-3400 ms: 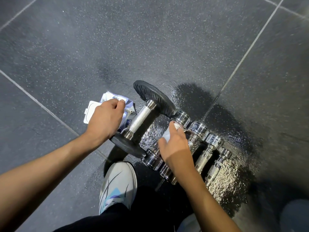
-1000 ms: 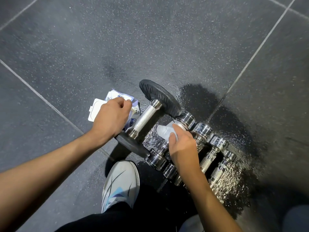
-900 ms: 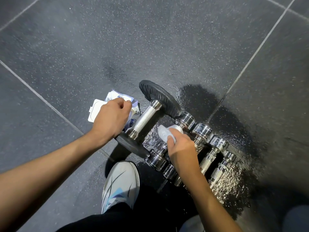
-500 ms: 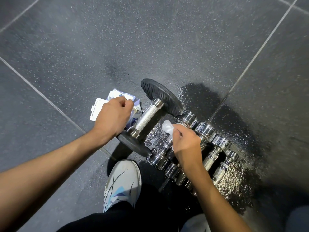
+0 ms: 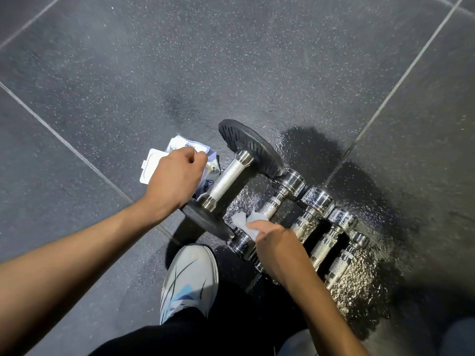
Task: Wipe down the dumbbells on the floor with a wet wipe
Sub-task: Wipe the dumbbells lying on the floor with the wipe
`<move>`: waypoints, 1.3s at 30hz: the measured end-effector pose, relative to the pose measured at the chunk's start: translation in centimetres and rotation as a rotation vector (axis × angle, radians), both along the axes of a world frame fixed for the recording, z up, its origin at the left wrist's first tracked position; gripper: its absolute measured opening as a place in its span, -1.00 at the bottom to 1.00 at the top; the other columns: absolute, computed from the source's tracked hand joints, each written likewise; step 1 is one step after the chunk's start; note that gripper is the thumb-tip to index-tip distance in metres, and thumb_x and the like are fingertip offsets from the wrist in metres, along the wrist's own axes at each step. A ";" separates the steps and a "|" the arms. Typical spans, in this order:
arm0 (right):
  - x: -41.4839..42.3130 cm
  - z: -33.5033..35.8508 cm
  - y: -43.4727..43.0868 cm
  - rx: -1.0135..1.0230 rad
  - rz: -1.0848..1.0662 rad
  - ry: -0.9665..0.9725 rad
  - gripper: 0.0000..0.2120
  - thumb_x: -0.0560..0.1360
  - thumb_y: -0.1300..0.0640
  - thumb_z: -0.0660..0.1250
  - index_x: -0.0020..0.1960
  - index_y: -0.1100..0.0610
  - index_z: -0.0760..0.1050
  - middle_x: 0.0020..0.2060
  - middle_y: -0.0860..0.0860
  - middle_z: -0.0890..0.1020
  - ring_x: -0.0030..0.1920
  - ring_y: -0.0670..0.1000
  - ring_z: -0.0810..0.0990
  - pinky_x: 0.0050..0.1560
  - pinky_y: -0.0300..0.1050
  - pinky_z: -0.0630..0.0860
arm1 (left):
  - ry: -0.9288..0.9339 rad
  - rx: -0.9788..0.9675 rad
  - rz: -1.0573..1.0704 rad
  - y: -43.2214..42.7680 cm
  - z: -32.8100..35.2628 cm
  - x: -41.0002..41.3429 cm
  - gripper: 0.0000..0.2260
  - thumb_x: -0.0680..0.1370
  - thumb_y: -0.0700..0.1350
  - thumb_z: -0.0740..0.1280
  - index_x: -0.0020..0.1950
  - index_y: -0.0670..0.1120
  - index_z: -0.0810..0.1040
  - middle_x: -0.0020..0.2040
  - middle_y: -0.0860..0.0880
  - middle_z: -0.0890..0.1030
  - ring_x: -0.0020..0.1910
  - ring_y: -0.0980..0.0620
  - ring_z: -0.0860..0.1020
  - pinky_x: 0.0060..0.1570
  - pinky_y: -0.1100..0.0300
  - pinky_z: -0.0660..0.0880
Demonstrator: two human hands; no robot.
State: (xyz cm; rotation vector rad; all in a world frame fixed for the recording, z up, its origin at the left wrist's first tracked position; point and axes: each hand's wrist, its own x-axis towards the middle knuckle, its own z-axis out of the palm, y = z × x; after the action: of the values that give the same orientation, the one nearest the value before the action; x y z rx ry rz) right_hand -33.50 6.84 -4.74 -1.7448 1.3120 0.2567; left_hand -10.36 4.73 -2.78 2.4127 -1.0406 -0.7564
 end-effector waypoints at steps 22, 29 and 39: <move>-0.6 1.9 -1.5 0.172 0.007 -0.030 -0.58 0.64 0.21 0.10 0.38 -0.08 0.52 0.20 0.04 0.63 0.05 0.00 0.51 0.19 -0.15 0.47 | 0.002 0.003 0.008 0.0 0.1 -0.1 -0.60 0.64 0.05 0.21 -0.37 -0.05 0.32 -0.44 0.01 0.42 -0.41 -0.02 0.37 -0.34 0.09 0.28; 0.8 2.8 -0.8 0.120 0.062 -0.020 -0.55 0.64 0.20 0.09 0.47 -0.11 0.38 0.24 0.11 0.55 -0.07 -0.04 0.46 0.09 -0.09 0.45 | 0.008 0.007 0.013 -0.1 0.3 -0.2 -0.60 0.63 0.03 0.22 -0.38 -0.05 0.29 -0.46 0.01 0.38 -0.43 -0.02 0.34 -0.36 0.08 0.26; 4.6 2.0 0.1 0.046 0.423 0.361 -0.33 0.52 0.24 0.16 0.57 0.05 -0.01 0.36 0.04 0.51 0.40 0.19 0.22 0.28 0.15 0.16 | 0.008 0.009 0.009 0.0 0.6 -0.3 -0.61 0.63 0.02 0.22 -0.38 -0.06 0.28 -0.46 0.01 0.38 -0.44 -0.03 0.33 -0.37 0.08 0.25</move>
State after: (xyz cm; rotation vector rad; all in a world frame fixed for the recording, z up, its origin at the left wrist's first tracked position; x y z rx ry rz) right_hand -28.88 6.90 -2.74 -1.9868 1.1531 0.8683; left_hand -10.71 4.70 -2.16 2.4185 -1.0247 -0.7680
